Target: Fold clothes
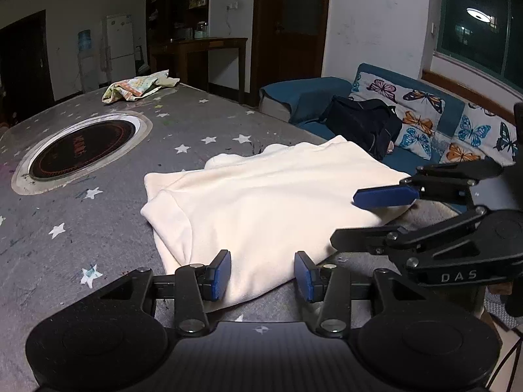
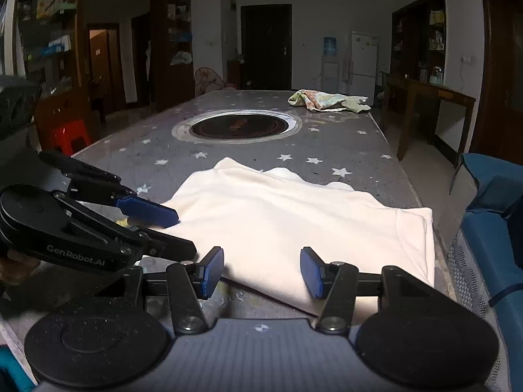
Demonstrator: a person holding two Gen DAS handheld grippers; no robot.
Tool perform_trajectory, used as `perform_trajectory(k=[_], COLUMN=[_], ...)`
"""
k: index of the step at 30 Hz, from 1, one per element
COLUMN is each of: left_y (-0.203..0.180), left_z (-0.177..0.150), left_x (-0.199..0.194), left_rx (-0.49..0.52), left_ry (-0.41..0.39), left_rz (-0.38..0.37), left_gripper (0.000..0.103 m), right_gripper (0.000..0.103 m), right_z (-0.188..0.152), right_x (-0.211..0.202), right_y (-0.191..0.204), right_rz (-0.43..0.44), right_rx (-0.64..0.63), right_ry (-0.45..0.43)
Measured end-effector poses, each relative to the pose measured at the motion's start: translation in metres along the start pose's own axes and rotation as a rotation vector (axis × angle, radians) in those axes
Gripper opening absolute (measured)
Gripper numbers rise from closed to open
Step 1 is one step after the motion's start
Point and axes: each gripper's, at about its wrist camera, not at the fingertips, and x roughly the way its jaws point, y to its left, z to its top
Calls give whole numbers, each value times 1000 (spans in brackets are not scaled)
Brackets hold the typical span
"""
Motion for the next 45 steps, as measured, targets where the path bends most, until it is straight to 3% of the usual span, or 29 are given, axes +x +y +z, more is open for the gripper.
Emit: perform_trajectory(k=[9,13,20,36,45], left_y=[-4,-2,0,4,10], left_z=[0,1,-2,-12,-19], left_x=[-6,-10,-14,-28,-32], left_rx=[-11,-16,-29,-62,-97], left_ry=[-6,-18,-17,-37,-28], left_rz=[12,25,45,70,102], left_gripper=[61,70,76,103,103], right_gripper=[57,63,69,89,97], right_z=[-2,-3,-4,-9,-11], right_x=[2,1,-3,-13,-18], right_y=[2,2,4,6,11], right_rz=[-7,-15,-29,-50,-65], right_rx=[9,16,22,60,60], right_ry=[7,4,-1,-15,-19])
